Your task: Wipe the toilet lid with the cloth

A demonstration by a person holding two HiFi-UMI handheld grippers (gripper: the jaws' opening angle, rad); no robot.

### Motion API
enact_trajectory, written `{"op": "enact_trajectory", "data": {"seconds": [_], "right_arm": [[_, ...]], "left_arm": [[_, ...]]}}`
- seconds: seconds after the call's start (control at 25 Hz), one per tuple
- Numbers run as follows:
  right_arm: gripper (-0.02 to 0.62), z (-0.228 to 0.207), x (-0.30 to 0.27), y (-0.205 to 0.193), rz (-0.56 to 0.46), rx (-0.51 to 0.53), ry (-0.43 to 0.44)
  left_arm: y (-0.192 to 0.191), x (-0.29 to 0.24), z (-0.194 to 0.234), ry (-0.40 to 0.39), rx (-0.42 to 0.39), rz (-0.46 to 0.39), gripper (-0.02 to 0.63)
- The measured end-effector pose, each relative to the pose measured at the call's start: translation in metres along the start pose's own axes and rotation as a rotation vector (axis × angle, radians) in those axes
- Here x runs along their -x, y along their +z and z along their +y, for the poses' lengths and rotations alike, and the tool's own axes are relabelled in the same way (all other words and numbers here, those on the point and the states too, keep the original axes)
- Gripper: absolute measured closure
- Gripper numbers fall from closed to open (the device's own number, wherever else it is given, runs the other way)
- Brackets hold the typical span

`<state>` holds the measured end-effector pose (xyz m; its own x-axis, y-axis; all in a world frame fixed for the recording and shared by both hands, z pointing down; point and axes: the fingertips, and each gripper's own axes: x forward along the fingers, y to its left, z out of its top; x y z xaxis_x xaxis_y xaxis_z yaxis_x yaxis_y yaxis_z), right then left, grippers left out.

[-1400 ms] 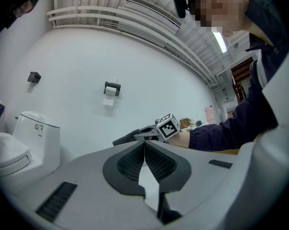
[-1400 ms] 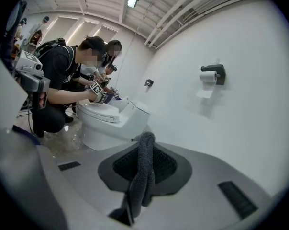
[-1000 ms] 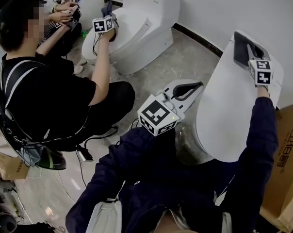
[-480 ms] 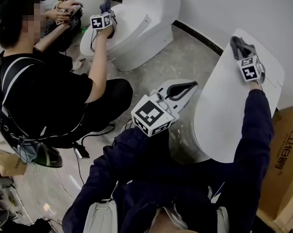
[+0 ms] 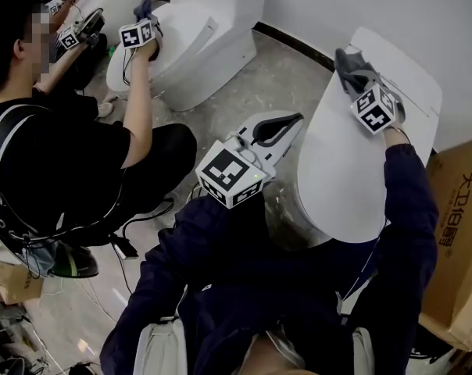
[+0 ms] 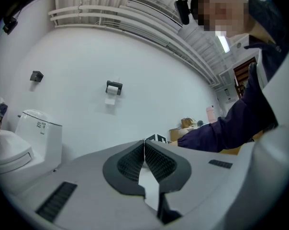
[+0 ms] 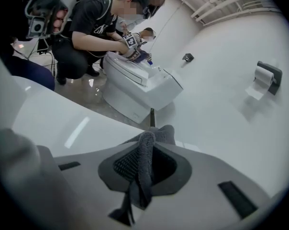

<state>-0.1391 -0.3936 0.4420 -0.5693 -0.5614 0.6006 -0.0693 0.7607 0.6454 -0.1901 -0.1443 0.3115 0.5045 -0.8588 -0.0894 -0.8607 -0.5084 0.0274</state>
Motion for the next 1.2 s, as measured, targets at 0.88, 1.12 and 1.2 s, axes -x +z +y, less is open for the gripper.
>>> {"op": "enact_trajectory", "data": {"seconds": [0.88, 1.12, 1.2], "right_arm": [[0.537, 0.273, 0.191, 0.093, -0.296, 0.085, 0.503], [0.537, 0.292, 0.222, 0.1, -0.367, -0.086, 0.642], [0.537, 0.286, 0.232, 0.102, -0.417, -0.208, 0.675]], "left_arm": [[-0.003, -0.025, -0.011, -0.024, 0.001, 0.003, 0.591], [0.0, -0.032, -0.019, -0.042, -0.007, -0.001, 0.59], [0.002, -0.033, -0.021, -0.047, -0.01, -0.005, 0.589]]}}
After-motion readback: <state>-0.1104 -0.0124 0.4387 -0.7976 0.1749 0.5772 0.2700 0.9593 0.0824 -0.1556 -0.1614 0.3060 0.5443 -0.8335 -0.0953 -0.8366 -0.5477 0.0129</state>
